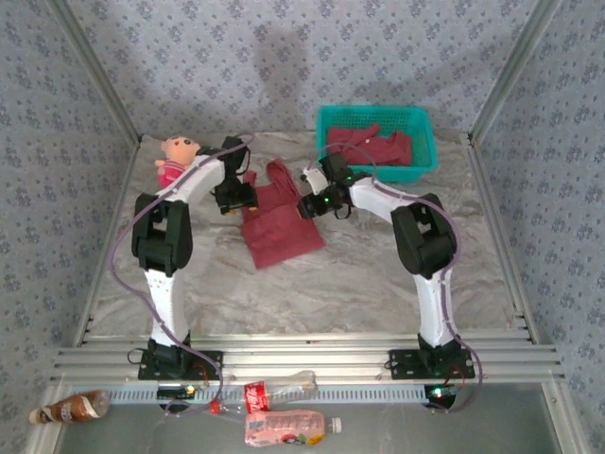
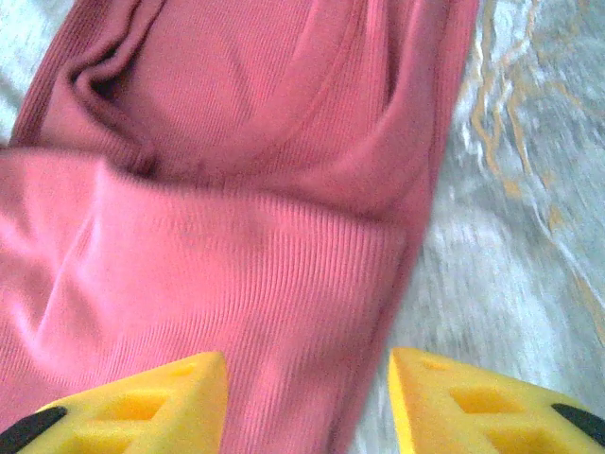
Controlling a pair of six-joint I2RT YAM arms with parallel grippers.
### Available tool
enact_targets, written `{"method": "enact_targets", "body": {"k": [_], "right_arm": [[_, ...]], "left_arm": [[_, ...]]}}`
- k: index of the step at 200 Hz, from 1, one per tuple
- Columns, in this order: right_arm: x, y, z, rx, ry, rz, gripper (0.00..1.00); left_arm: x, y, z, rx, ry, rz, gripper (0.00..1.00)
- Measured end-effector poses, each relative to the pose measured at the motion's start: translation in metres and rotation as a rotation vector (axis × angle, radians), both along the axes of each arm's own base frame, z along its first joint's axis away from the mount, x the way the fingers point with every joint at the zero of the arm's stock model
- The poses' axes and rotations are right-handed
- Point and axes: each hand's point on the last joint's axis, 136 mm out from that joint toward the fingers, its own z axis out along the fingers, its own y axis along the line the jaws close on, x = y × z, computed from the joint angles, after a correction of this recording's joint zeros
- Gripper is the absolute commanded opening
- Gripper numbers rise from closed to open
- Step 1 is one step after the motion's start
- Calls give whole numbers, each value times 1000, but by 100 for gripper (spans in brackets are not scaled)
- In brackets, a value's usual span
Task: Fold and stack the tank tops
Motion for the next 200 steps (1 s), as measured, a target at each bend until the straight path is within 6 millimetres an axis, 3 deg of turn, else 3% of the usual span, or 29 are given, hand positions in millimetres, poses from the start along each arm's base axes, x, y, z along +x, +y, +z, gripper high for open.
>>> {"method": "enact_targets", "body": {"k": [23,43,72,97,115,149,200], "right_arm": [[-29,-18,23,-24,-53,62,60],[-51,-21,34,-37,-92,123,62],[-73,-16,23,-76,-93,193,63],[-91,-13,6,-116,-74,254,64],[-94,-12,-5,-124,-40,257,63],[-87,-20,-28,-122,75,137,62],[-94,-17,-39,-119,175,58,51]], "left_arm": [[-43,2,22,-54,-14,47,58],[-86,-7,27,-100,2,75,58],[-133,-38,2,-160,62,92,60],[-158,-51,-28,-182,121,120,60],[-161,-51,-37,-190,129,155,60],[-143,-59,-43,-230,84,191,55],[-139,-63,-59,-226,106,200,31]]}}
